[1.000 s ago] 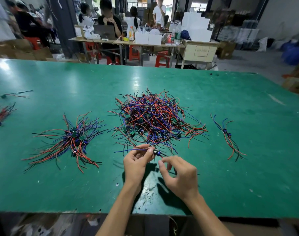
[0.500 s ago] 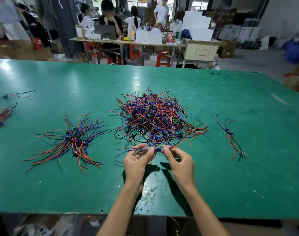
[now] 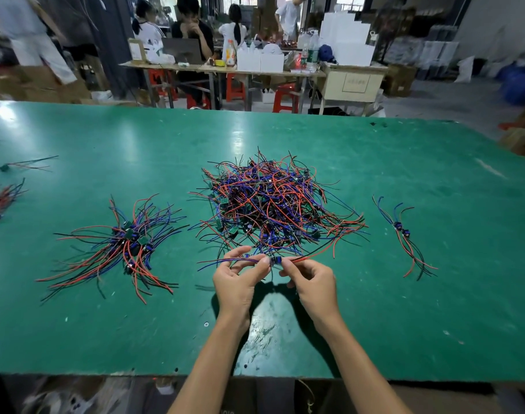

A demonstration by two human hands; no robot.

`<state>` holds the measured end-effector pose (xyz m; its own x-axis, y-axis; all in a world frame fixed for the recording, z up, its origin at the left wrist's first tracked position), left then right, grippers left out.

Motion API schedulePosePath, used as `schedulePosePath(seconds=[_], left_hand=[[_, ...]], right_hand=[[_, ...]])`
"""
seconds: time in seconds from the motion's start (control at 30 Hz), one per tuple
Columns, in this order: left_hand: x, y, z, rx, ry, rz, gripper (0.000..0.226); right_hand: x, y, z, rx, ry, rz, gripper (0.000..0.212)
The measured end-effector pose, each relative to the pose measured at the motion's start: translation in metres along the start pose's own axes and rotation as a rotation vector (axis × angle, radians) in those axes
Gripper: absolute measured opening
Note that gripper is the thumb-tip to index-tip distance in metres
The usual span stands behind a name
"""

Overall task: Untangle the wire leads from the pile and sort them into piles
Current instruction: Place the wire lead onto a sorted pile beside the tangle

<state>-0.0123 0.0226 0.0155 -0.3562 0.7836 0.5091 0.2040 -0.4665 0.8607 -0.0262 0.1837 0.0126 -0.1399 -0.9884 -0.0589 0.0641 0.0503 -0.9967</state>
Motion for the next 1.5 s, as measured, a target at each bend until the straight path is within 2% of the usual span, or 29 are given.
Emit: schedulePosePath(seconds=[0.2, 0.37, 0.53, 0.63, 0.73, 0.8, 0.87, 0.97, 1.13, 1.23, 1.37, 1.5], left_hand=[[0.003, -0.002, -0.001, 0.044, 0.003, -0.028, 0.039], [0.001, -0.001, -0.002, 0.035, 0.009, 0.023, 0.03], [-0.002, -0.002, -0.003, -0.019, -0.005, 0.081, 0.028], [-0.003, -0.001, -0.003, -0.011, -0.14, 0.027, 0.033], [0.002, 0.001, 0.0, 0.065, -0.299, -0.141, 0.047], [0.006, 0.002, 0.001, 0.084, -0.299, -0.192, 0.037], [0.008, 0.003, 0.001, 0.05, -0.27, -0.177, 0.028], [0.009, 0.002, 0.002, -0.003, -0.287, -0.175, 0.031], [0.014, 0.002, 0.005, -0.165, -0.471, -0.206, 0.037], [0.012, 0.01, -0.002, -0.266, -0.616, -0.253, 0.04], [0.015, 0.023, -0.016, -0.12, -0.731, -0.545, 0.035], [0.023, 0.035, -0.025, 0.026, -0.953, -0.868, 0.056]], right_hand=[[0.001, 0.003, -0.004, 0.035, 0.011, -0.035, 0.015], [-0.001, 0.008, -0.007, 0.073, 0.07, -0.001, 0.021], [-0.001, 0.007, -0.008, 0.143, 0.041, -0.003, 0.028], [-0.001, 0.004, -0.008, 0.166, 0.027, -0.077, 0.029], [-0.002, -0.002, -0.009, 0.182, -0.043, -0.152, 0.03], [-0.004, -0.007, -0.009, 0.169, -0.108, -0.121, 0.031], [-0.006, -0.009, -0.008, 0.152, -0.167, -0.094, 0.03], [-0.007, -0.014, -0.008, 0.1, -0.228, -0.045, 0.03], [-0.005, -0.019, -0.011, -0.075, -0.191, 0.097, 0.04], [-0.006, -0.018, -0.013, -0.146, -0.138, 0.171, 0.029], [-0.005, -0.016, -0.015, -0.161, -0.077, 0.272, 0.025], [-0.008, -0.017, -0.012, -0.165, 0.009, 0.369, 0.026]])
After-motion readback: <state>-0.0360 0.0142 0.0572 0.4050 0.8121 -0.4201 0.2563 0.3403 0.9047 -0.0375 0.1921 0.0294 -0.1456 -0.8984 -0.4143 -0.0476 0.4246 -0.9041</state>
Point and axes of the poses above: each hand's wrist, its own z-axis away from the middle knuckle, its own x-axis out of the palm, y = z × x, the point moved 5 cm from there along -z, towards the middle knuckle, and after that the axes turned 7 degrees about x, right-handed, at the moved point
